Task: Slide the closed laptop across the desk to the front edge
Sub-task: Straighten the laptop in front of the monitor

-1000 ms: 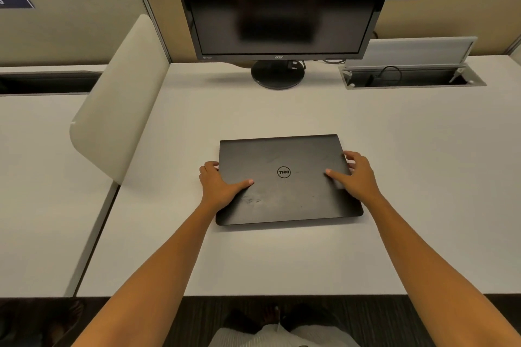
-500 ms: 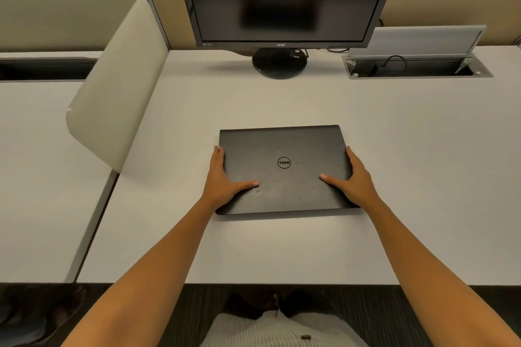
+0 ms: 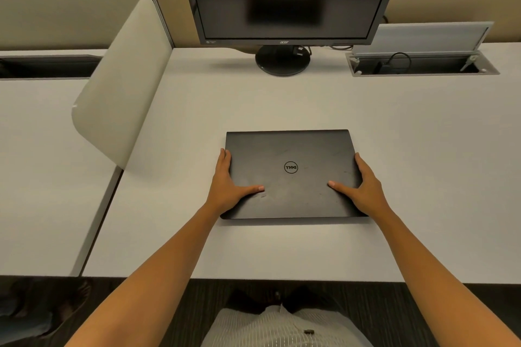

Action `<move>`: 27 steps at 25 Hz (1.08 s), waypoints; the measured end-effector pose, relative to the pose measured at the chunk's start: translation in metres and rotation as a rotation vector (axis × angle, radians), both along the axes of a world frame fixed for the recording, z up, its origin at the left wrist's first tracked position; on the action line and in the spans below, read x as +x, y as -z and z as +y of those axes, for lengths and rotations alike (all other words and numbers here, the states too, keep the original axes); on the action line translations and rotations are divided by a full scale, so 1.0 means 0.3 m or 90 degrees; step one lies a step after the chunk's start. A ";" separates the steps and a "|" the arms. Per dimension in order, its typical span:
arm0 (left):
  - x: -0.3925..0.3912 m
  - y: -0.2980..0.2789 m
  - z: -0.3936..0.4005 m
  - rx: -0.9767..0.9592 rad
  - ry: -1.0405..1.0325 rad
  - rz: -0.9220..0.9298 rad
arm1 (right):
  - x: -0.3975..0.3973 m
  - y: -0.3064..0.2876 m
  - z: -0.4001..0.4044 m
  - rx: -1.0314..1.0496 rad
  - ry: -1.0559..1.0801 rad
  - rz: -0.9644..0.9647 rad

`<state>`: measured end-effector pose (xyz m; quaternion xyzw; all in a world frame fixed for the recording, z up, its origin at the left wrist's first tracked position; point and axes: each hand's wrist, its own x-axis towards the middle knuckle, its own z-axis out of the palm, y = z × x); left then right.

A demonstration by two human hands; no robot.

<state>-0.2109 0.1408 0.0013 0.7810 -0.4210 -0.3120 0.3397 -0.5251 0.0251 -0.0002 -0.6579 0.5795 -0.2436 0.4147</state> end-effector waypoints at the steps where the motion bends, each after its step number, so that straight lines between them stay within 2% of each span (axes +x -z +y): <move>1: -0.006 0.003 0.009 -0.003 0.002 0.002 | -0.007 0.001 0.009 -0.001 0.003 -0.002; 27: -0.002 0.002 0.009 -0.009 0.046 -0.009 | -0.027 0.015 0.012 -0.003 0.015 0.007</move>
